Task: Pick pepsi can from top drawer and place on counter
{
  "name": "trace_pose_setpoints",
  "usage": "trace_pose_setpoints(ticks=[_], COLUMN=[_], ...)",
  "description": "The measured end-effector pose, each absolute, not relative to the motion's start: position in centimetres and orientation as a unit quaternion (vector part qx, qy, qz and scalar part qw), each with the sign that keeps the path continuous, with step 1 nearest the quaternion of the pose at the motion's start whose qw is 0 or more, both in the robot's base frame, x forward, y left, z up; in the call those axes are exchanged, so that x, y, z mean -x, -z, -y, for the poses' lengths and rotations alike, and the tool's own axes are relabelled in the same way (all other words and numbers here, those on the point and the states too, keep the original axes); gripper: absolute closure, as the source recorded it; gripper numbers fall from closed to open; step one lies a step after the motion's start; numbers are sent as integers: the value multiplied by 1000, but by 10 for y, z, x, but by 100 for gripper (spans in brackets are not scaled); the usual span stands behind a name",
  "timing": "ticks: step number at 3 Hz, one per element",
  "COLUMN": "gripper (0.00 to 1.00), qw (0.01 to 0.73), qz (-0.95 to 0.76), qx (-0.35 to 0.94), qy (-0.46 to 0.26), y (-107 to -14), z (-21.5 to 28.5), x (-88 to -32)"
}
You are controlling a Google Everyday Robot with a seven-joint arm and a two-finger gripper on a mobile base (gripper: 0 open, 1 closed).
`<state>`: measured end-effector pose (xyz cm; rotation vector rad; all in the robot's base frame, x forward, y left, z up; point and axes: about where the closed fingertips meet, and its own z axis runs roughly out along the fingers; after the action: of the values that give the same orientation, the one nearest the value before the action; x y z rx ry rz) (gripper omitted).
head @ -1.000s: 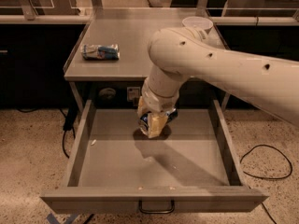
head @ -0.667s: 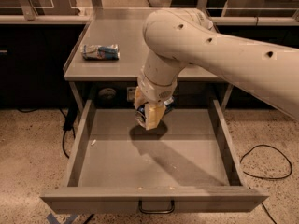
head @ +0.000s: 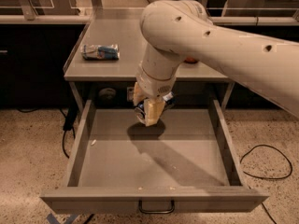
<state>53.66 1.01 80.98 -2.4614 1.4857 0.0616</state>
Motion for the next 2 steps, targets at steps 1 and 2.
trace_pose_setpoints(ticks=[1, 2], gripper=[100, 100], qw=[125, 120], qz=[-504, -490], qx=[855, 864], qy=[-8, 11], y=[-845, -887], z=[-14, -23], x=[-544, -552])
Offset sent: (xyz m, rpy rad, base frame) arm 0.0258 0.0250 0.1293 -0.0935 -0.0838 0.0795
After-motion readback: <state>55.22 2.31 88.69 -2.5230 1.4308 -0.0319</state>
